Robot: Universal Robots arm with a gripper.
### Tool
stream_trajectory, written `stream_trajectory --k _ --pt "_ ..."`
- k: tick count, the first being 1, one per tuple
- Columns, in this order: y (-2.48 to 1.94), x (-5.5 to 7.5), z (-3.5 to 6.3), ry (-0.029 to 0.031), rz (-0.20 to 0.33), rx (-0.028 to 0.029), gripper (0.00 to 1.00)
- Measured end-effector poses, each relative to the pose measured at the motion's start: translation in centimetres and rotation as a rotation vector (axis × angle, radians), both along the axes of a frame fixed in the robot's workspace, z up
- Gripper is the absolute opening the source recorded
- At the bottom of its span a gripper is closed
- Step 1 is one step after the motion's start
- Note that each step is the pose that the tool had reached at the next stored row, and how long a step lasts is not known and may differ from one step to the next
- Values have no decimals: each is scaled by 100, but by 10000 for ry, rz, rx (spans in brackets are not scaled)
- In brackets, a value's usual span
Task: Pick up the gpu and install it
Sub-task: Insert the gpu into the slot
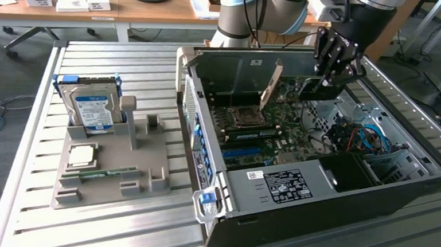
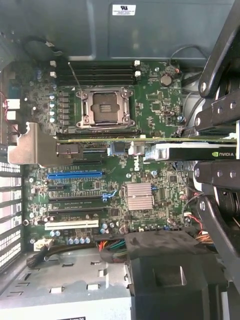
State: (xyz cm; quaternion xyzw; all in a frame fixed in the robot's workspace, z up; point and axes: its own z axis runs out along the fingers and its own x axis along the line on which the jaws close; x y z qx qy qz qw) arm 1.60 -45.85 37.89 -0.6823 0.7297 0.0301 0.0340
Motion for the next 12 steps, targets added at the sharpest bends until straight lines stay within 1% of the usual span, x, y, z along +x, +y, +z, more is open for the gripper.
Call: stream_trajectory --k 5,9,12 --pt "-1 -5 -7 1 -1 -3 27" --pt "-1 -54 -13 0 -1 -2 27" --pt "-21 -73 -22 0 1 -2 27"
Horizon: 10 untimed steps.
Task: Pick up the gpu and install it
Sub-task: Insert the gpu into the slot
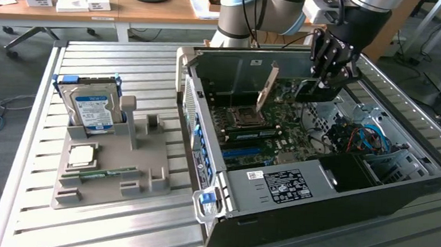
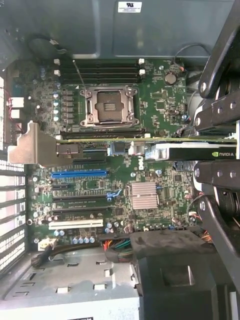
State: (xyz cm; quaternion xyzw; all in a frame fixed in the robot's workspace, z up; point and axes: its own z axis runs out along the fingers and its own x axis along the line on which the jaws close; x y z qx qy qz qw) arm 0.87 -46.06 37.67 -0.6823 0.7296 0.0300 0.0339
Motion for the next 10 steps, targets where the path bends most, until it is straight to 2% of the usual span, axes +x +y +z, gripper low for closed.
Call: stream_trajectory --k 5,10 --pt "-53 -19 -58 -1 0 2 27" --pt "-64 -75 -104 0 0 1 27"
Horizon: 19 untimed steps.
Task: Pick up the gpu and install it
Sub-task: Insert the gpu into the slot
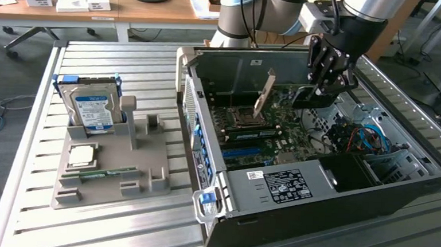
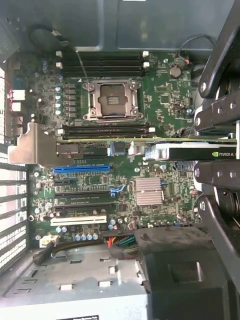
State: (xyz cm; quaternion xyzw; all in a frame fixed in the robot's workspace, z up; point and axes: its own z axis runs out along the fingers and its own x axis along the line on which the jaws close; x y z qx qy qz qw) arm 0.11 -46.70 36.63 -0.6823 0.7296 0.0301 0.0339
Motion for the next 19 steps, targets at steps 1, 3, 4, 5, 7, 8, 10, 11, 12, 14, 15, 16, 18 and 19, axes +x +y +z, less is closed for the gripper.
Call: stream_trajectory --k 1,3,4,5,7,8,10,11,12,14,15,16,18,19 --pt "0 -18 -7 0 0 0 27" --pt "0 -64 -21 0 -1 -1 27" --pt "0 -92 -27 0 0 -1 27" --pt "0 -121 -33 0 1 0 27" --pt "0 -177 -43 0 0 -1 27" --pt "-1 -192 -44 1 -1 -3 27" --pt "-1 -195 -44 1 -1 -4 27" --pt "-1 -195 -45 1 0 -2 27" --pt "0 -195 -46 0 0 -1 27" --pt "0 -195 -48 0 1 0 27" --pt "0 -197 -57 -2 0 5 27" --pt "-1 -202 -69 -1 -1 3 27" --pt "0 -214 -103 0 0 -1 27" --pt "-1 -221 -122 0 -1 -1 27"
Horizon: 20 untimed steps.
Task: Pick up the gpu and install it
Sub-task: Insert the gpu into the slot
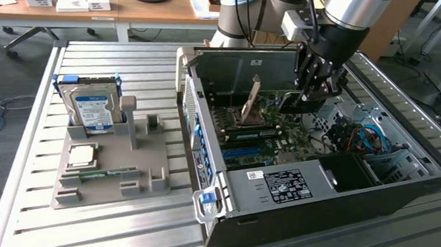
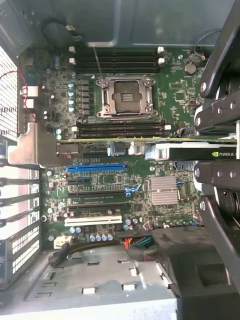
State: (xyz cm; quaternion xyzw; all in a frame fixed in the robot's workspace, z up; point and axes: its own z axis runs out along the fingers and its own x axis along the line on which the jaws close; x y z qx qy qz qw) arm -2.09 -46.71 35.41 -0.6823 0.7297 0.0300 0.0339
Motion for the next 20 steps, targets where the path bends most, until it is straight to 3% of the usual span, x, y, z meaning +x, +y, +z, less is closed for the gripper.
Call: stream_trajectory --k 9,20 --pt "0 -19 -64 -1 -1 4 27" --pt "-4 -94 -223 0 2 0 27"
